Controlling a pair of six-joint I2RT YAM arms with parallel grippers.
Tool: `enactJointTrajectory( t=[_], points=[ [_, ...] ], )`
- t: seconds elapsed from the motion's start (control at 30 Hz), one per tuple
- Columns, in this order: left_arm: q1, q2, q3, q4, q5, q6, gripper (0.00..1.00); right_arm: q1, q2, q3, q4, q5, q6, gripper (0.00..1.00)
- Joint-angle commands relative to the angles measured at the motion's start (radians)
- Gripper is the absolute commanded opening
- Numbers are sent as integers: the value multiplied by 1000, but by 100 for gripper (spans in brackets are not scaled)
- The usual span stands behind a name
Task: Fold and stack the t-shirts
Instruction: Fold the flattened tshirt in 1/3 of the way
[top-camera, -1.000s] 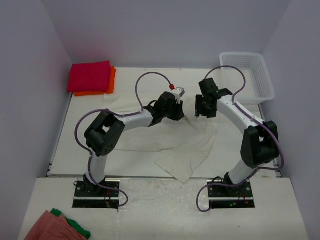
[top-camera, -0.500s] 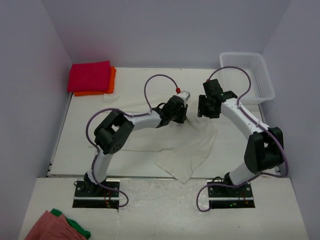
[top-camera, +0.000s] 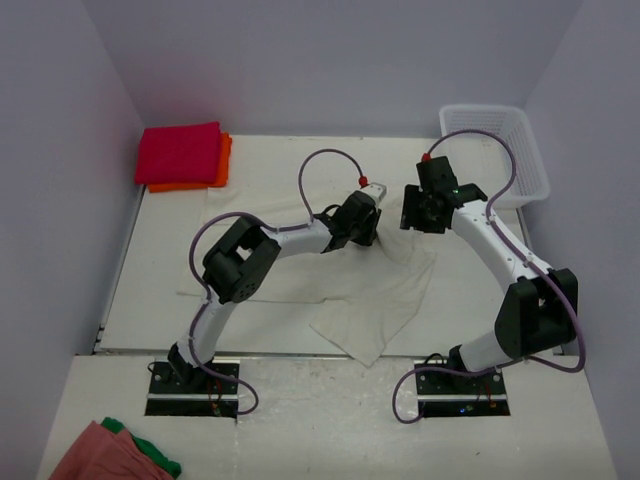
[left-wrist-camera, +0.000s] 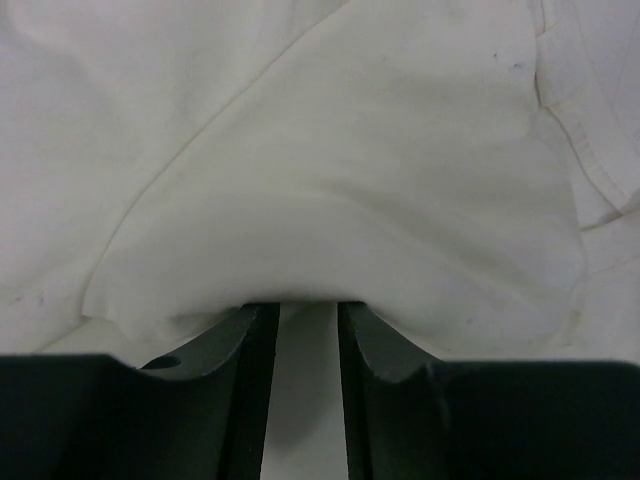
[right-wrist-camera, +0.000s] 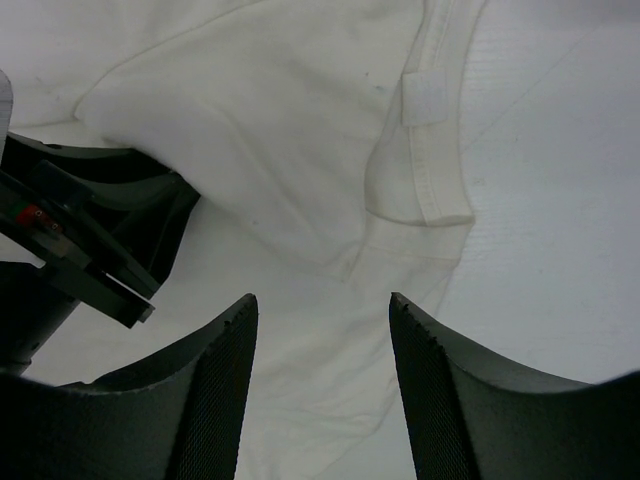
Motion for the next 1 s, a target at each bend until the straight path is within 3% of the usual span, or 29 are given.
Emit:
enactJointTrajectory(
  t=[0.0, 0.3, 0.97],
  points=[
    [-7, 9, 43, 5, -16, 22, 32, -4, -13, -3, 30, -34, 0, 56],
    [-10, 57, 106, -61, -42, 22, 32, -4, -21, 1, 27, -45, -3, 56],
    [-28, 27, 115, -78, -156, 36, 0, -4, 12, -35, 48, -62, -9, 56]
  ],
)
